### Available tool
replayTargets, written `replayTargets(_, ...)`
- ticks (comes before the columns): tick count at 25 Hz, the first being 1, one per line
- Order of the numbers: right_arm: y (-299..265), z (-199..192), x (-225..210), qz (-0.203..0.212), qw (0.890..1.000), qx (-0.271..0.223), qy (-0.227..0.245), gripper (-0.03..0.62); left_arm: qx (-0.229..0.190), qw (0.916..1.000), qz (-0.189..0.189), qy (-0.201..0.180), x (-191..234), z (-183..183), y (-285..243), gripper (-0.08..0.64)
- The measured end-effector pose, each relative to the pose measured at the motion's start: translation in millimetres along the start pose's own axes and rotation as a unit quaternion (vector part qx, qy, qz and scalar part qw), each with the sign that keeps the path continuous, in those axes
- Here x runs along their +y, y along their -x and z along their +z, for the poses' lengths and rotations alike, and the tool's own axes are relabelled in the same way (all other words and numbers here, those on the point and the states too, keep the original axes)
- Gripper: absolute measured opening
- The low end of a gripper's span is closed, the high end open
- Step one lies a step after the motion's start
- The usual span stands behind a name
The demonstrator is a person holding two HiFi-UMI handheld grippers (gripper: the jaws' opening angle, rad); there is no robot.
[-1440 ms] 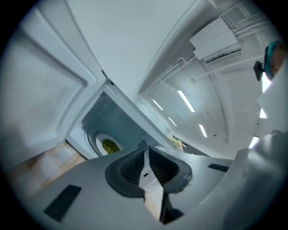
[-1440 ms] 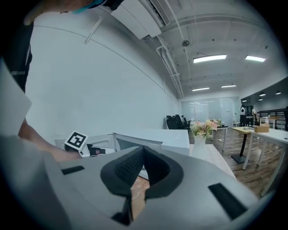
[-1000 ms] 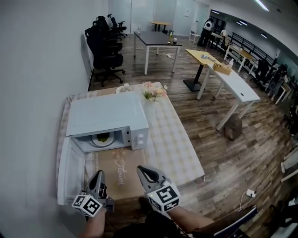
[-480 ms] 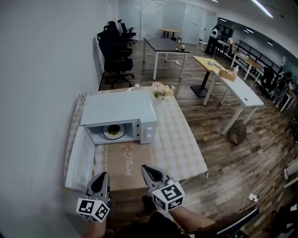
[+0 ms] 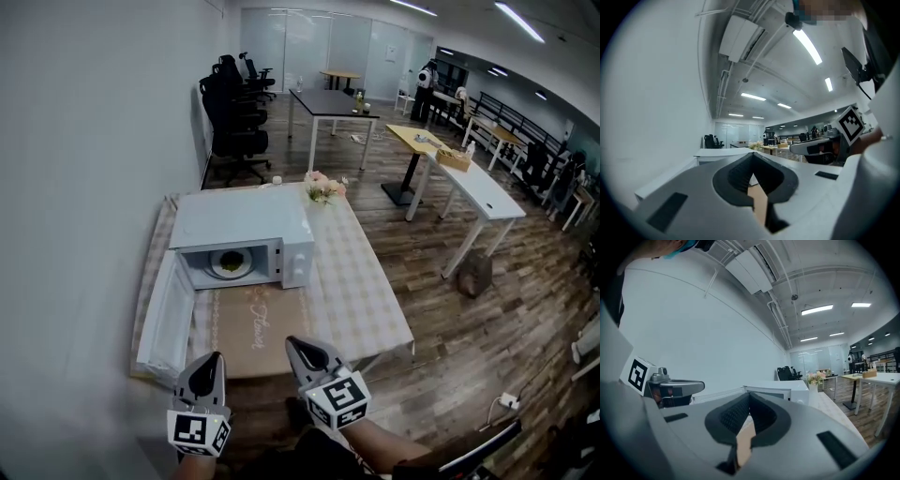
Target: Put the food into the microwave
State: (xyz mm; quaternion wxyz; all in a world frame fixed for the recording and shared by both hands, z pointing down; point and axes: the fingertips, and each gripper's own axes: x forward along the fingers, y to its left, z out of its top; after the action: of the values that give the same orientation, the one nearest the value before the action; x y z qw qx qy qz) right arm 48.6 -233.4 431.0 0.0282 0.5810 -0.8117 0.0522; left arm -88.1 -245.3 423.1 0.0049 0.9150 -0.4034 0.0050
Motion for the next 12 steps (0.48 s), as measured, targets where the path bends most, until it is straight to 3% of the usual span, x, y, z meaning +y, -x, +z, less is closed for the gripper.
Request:
replayTargets(4, 8.9, 0.3, 2.2, -0.009, 1.000, -0.004, -0.010, 0.008, -0.005, 0.9995, -0.021, 0.023, -10.0, 4.6, 6.2, 0.008)
replayTargets(12, 17.5, -2.3, 14.7, -0.007, 1.000, -0.005, -0.003, 0.008, -0.021, 0.9993, -0.018, 0.027, -10.7, 10.5, 20.0, 0.008)
